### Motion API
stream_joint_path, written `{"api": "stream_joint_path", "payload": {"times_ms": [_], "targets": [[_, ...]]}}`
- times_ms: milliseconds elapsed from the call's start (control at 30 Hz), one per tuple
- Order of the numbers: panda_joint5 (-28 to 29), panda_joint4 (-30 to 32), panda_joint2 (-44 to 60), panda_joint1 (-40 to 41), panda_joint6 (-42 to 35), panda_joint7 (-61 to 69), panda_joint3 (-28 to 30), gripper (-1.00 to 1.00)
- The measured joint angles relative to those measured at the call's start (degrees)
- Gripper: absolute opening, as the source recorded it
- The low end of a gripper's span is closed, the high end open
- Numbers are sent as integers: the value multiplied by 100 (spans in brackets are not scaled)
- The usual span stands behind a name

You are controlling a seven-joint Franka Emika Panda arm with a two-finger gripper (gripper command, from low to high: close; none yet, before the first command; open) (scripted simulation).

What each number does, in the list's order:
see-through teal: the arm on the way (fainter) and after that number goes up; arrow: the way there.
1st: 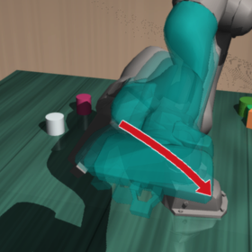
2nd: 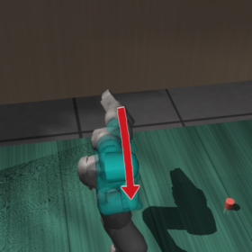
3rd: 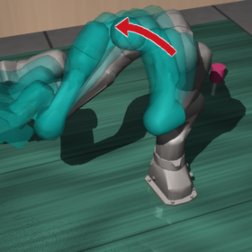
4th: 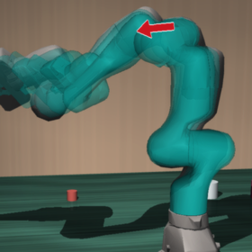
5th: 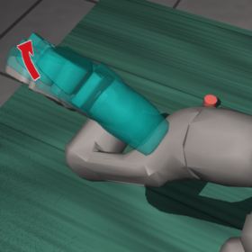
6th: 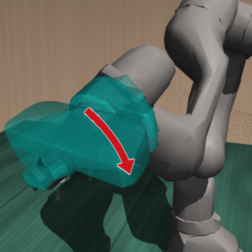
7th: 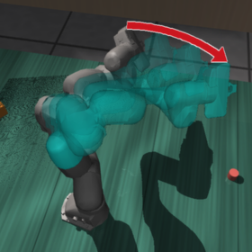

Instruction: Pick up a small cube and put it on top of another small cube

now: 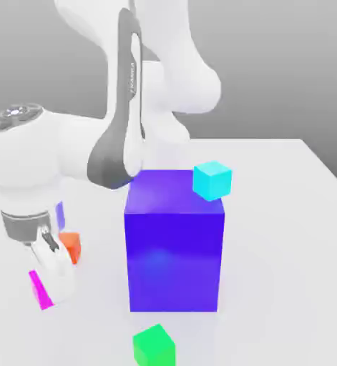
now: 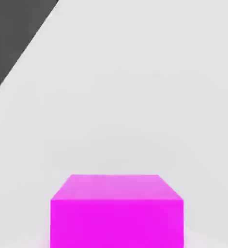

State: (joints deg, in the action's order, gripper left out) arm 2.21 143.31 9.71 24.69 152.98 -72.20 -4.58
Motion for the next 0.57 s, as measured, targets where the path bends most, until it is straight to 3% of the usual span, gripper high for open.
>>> {"api": "stream_joint_path", "payload": {"times_ms": [300, 433, 467, 567], "targets": [[180, -262, -107, -606, -395, 1295, -945, -100], [566, -329, 559, -808, 180, 1144, -823, -100], [659, -342, 730, -861, 335, 1081, -757, 100], [659, -342, 730, -861, 335, 1081, -757, 100]]}}
